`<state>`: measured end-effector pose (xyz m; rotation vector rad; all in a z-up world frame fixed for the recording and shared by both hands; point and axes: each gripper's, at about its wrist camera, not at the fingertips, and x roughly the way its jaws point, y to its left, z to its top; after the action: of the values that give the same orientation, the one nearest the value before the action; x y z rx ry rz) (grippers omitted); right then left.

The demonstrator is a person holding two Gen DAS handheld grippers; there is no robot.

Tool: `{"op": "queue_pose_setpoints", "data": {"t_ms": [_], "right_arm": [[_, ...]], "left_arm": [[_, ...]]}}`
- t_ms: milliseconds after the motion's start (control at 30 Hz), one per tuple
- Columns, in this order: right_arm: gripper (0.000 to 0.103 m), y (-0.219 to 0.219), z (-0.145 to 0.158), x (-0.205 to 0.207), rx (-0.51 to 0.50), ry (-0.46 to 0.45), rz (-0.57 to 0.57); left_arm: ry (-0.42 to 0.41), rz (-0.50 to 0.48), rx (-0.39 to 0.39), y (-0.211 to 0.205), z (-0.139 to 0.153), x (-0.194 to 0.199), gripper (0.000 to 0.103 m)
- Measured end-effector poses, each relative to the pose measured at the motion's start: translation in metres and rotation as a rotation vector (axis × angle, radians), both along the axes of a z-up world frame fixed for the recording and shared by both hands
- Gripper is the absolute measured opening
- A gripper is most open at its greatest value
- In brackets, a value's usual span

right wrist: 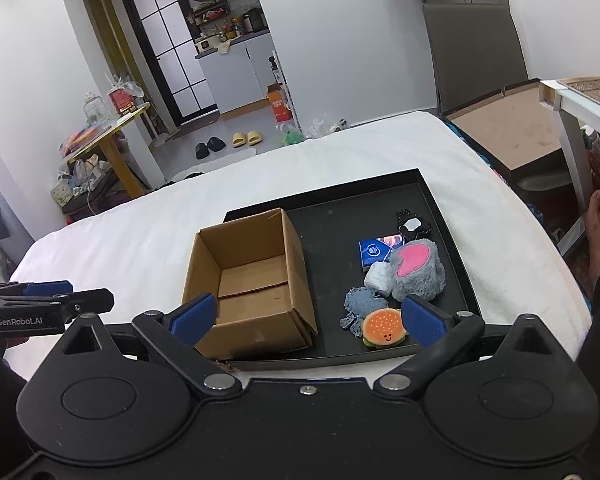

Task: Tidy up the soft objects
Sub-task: 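Move the right gripper down onto the grey pink-eared plush and close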

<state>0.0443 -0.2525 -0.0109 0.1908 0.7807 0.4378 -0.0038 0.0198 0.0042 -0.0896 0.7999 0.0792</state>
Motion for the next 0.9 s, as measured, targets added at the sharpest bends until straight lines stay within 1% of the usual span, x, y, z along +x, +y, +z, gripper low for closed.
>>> {"op": "queue_pose_setpoints", "data": {"t_ms": [67,167,433,800,867,900], "right_arm": [[0.098,0.000,-0.003,0.003,0.005,0.006,-0.004],[0.097,0.001,-0.009,0.009,0.005,0.017,-0.007],[0.095,0.010,-0.021,0.029,-0.005,0.045,-0.010],[0.093,0.024,-0.038,0.055,-0.044,0.064,-0.020],[0.092,0.025,-0.041,0.059,-0.049,0.069,-0.023],[0.091,0.025,-0.043,0.062,-0.052,0.072,-0.022]], "left_arm": [[0.011,0.013,-0.003,0.007,-0.003,0.004,0.084],[0.031,0.036,0.030,0.017,-0.009,0.010,0.084],[0.088,0.077,0.005,0.043,-0.028,0.026,0.084],[0.147,0.094,-0.026,0.066,-0.052,0.044,0.084],[0.158,0.078,-0.016,0.067,-0.056,0.047,0.084],[0.164,0.065,-0.003,0.067,-0.059,0.048,0.084]]}}
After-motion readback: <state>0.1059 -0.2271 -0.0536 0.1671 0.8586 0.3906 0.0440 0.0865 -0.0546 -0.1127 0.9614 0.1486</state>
